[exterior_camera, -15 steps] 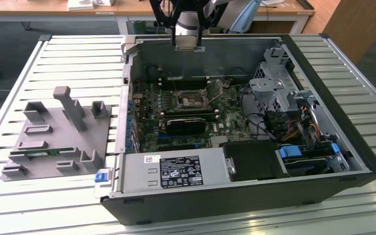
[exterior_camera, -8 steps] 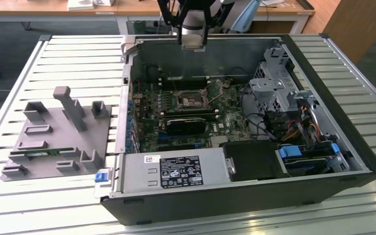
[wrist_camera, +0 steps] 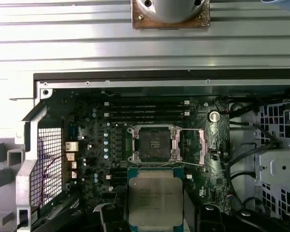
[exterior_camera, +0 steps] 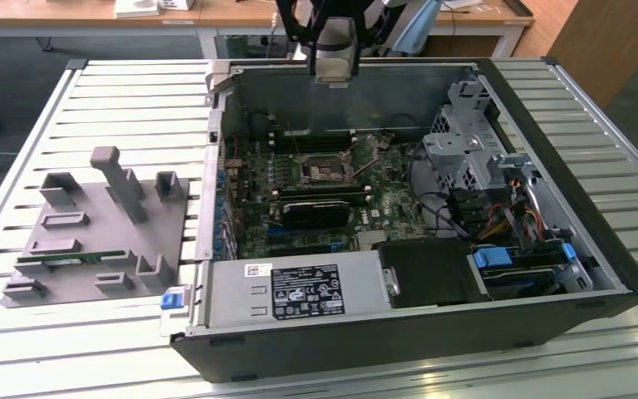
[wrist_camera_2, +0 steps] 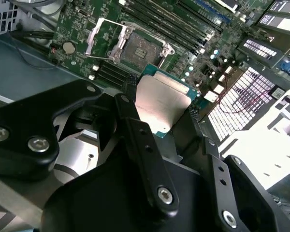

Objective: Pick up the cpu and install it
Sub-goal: 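Place the cpu into insertion slot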

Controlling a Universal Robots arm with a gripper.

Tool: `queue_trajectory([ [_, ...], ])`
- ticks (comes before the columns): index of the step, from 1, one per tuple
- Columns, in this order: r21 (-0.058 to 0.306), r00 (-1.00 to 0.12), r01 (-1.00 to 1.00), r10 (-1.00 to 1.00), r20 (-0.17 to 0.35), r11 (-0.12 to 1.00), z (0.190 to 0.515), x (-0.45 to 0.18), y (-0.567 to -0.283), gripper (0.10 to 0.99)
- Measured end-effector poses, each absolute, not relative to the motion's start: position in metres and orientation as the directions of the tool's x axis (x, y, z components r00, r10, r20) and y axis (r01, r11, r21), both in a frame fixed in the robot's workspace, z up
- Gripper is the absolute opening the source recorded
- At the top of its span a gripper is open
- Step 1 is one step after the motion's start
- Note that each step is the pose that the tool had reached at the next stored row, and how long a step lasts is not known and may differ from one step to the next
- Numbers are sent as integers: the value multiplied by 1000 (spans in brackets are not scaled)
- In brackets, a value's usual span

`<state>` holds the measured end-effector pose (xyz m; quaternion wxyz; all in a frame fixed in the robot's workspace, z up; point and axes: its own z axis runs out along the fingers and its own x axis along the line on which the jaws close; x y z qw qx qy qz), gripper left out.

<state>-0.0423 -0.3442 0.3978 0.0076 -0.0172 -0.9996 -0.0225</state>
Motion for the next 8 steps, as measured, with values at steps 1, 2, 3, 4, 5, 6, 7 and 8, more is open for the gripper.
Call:
queue_trajectory([
  [1, 45, -999, 35, 34, 16, 998, 398, -42, -344, 541],
  [2, 45, -999, 36, 36, 16, 998, 398, -42, -344, 541],
  [3, 45, -999, 39, 38, 16, 998, 398, -42, -344, 541],
  [4, 45, -999, 44, 44, 16, 998, 398, -42, -344, 541],
  [5, 44, -999, 52, 52, 16, 998, 398, -42, -344, 541],
  [6, 44, -998, 61, 60, 16, 997, 398, -42, -344, 541],
  [7, 44, -998, 69, 68, 16, 997, 398, -42, -344, 541],
  [8, 44, -997, 77, 76, 16, 996, 398, -42, -344, 541],
])
